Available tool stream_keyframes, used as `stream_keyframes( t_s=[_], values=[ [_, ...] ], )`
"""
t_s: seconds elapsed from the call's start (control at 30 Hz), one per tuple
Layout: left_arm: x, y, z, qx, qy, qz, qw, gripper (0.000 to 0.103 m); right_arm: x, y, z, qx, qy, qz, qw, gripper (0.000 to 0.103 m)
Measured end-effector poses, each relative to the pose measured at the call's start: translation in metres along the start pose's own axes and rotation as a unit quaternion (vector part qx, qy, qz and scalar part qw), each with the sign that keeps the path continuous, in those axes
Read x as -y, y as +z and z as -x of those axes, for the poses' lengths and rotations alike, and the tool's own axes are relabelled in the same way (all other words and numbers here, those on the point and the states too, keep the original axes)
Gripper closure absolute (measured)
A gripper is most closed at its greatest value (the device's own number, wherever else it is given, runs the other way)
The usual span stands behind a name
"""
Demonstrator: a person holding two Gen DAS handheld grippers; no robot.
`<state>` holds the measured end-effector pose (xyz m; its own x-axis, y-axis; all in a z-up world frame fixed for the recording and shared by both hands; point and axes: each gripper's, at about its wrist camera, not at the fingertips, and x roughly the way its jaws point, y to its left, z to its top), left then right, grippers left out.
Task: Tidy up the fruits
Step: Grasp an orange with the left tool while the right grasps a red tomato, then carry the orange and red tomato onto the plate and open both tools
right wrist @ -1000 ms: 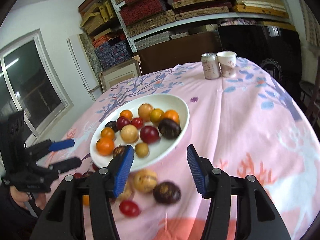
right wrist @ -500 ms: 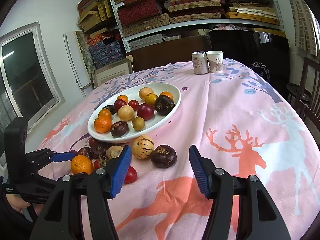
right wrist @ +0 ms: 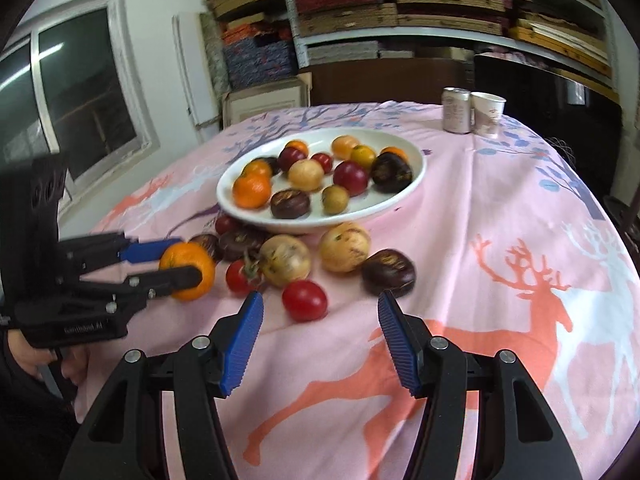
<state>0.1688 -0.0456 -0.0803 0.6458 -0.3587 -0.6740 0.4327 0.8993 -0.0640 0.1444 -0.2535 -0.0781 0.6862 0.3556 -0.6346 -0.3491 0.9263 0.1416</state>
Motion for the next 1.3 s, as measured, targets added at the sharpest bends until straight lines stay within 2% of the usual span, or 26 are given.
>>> stream_keyframes(
  t_s=[0.37,0.53,0.6,0.67,0.77,1.3],
  values=[
    [-0.010,-0.001,0.006,0.013,-0.013,0.026,0.9995,0.058,-0.019,0.005,-0.020,-0.046,0.011,0.018,0.999,0.046],
    [-0.009,-0.002,0.004,0.007,-0.015,0.023,0.9996,0.058,-0.023,0.010,-0.031,-0.069,-0.002,0.018,0.997,0.047],
    [-0.009,-0.002,0.004,0.005,-0.016,0.025,0.9996,0.058,-0.025,0.012,-0.034,-0.074,-0.011,0.020,0.997,0.051],
    [-0.009,-0.002,0.002,0.002,-0.015,0.026,0.9996,0.058,-0.025,0.013,-0.040,-0.086,-0.022,0.023,0.996,0.063],
    [-0.010,-0.002,0.001,-0.001,-0.015,0.027,0.9995,0.058,-0.022,0.015,-0.047,-0.099,-0.041,0.019,0.994,0.072],
    [-0.010,-0.002,0.000,-0.003,-0.018,0.028,0.9994,0.058,-0.016,0.014,-0.039,-0.092,-0.037,-0.002,0.995,0.074]
  ],
)
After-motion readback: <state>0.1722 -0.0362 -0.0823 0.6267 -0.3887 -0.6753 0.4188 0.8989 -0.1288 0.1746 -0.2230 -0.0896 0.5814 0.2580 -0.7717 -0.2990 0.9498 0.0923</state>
